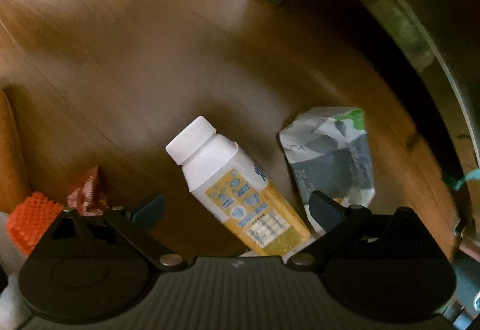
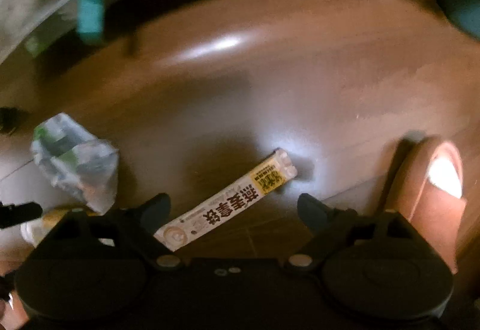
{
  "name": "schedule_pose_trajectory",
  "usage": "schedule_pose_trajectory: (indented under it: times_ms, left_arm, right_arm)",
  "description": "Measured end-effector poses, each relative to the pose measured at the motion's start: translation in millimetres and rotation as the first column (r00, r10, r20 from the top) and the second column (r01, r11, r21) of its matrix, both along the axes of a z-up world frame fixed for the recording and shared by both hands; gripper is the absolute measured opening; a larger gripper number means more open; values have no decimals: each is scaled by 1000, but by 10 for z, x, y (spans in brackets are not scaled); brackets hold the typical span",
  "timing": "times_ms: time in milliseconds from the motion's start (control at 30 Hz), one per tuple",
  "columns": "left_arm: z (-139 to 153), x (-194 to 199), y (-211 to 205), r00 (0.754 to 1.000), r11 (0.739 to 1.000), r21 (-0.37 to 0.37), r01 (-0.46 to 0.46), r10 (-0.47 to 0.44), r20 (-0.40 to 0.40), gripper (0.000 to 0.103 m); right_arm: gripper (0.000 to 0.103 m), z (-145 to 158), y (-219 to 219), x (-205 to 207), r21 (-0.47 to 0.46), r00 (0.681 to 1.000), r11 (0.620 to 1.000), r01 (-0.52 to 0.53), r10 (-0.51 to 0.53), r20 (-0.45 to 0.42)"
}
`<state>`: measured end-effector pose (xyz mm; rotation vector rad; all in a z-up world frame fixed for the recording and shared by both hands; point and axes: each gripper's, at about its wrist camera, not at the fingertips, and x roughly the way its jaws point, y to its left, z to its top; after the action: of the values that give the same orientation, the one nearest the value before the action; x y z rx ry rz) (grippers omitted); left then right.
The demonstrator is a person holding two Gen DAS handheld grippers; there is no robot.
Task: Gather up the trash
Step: 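Close the left tool on the drink bottle while the right tool grasps the snack stick wrapper, then carry the drink bottle with the left tool while the right tool carries the snack wrapper to the wastebasket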
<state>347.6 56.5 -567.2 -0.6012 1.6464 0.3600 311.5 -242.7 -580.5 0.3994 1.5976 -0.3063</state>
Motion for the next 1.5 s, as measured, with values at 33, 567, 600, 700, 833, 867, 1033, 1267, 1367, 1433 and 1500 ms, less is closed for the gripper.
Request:
schedule_pose_trajectory:
  times_ms: [33, 567, 600, 700, 833, 867, 1033, 1267, 1367, 1433, 1500]
  left_arm:
    - [-38, -4, 0, 1000, 1000, 1, -10, 10, -3, 103]
    - [-446, -68, -7, 997, 996, -46, -77, 76, -31, 84]
    - [-450, -68, -21, 997, 996, -41, -73, 72, -32, 84]
    - [-435, -71, -64, 997, 998, -21, -63, 63, -36, 77]
    - [-381, -91, -80, 998, 998, -6, -56, 56, -33, 62]
    - [-375, -127, -73, 998, 998, -12, -58, 57, -26, 57]
    - [-190, -196, -73, 1000, 1000, 13, -1, 1, -4, 52]
    - [368, -369, -147, 998, 999, 35, 37, -39, 53, 51]
    - [643, -434, -130, 996, 998, 39, 41, -44, 80, 50]
    - [838, -418, -149, 993, 998, 49, 42, -47, 104, 50]
    - [1099, -443, -69, 988, 997, 54, 48, -56, 145, 50]
  right_arm:
    - [86, -52, -18, -9, 8, 1000, 1000, 21, -21, -11]
    - [48, -250, 23, 22, -25, 983, 983, 179, -180, -46]
    - [44, -256, 51, 14, -32, 983, 984, 175, -176, -46]
    - [34, -268, 118, 40, -36, 986, 987, 155, -157, -48]
    - [29, -231, 154, 31, -41, 989, 991, 127, -130, -65]
    - [27, -208, 162, 28, -41, 991, 993, 113, -115, -61]
    - [24, 130, 291, -41, -75, 1000, 997, 11, -13, -20]
    - [23, 766, 497, -110, -95, 995, 993, -69, 75, 60]
    - [22, 1084, 534, -124, -99, 988, 989, -107, 118, 103]
    - [22, 1328, 556, -151, -104, 980, 986, -129, 143, 140]
    - [22, 1587, 559, -194, -108, 970, 982, -154, 172, 173]
